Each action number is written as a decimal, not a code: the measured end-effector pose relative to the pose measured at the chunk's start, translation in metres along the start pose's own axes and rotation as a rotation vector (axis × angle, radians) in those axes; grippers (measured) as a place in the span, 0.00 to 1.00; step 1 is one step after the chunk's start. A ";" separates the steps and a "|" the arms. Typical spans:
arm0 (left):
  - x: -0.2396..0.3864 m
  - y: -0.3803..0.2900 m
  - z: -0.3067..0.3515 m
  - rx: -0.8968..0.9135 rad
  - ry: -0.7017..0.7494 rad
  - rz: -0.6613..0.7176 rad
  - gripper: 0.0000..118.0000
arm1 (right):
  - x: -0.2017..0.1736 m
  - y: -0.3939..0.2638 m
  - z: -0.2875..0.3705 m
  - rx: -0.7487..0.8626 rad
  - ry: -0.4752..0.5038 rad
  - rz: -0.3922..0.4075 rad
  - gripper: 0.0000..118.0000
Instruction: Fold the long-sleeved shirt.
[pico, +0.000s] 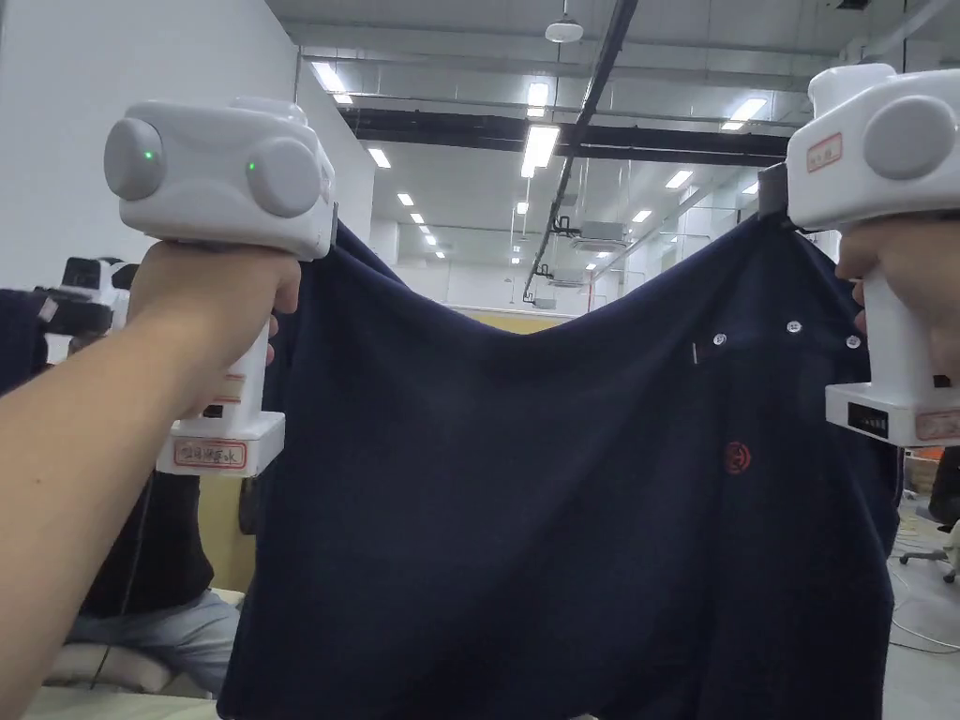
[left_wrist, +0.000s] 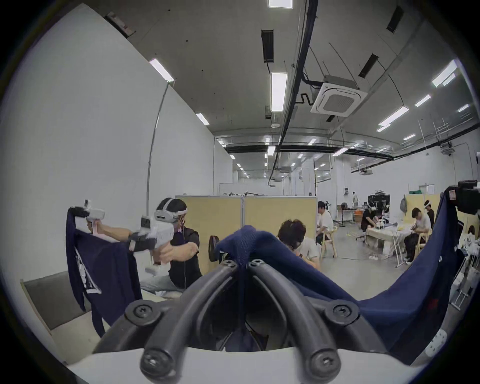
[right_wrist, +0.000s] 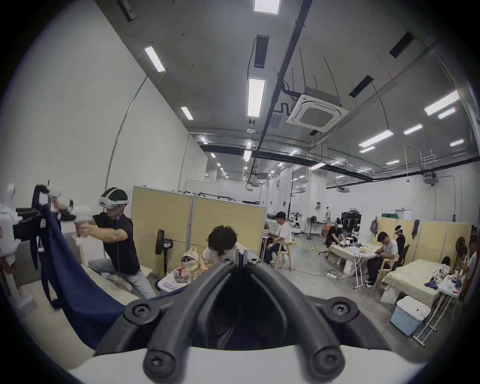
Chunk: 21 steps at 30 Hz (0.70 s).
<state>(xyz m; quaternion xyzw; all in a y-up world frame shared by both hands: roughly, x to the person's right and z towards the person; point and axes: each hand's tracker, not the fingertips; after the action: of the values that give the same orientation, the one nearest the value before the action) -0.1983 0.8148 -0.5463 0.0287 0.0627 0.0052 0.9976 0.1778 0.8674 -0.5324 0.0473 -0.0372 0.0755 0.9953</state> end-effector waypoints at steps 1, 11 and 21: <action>0.004 0.001 -0.011 0.001 0.001 0.009 0.00 | -0.001 0.000 -0.012 0.001 -0.004 -0.003 0.03; 0.043 0.016 -0.096 0.059 -0.023 0.025 0.00 | 0.001 0.013 -0.102 0.061 -0.066 0.040 0.03; 0.054 -0.052 -0.151 0.101 0.002 0.001 0.00 | -0.018 -0.061 -0.134 0.076 -0.007 -0.002 0.03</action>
<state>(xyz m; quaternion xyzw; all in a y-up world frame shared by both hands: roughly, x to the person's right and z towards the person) -0.1629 0.7721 -0.7056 0.0791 0.0638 0.0026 0.9948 0.1779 0.8185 -0.6727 0.0854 -0.0375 0.0756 0.9928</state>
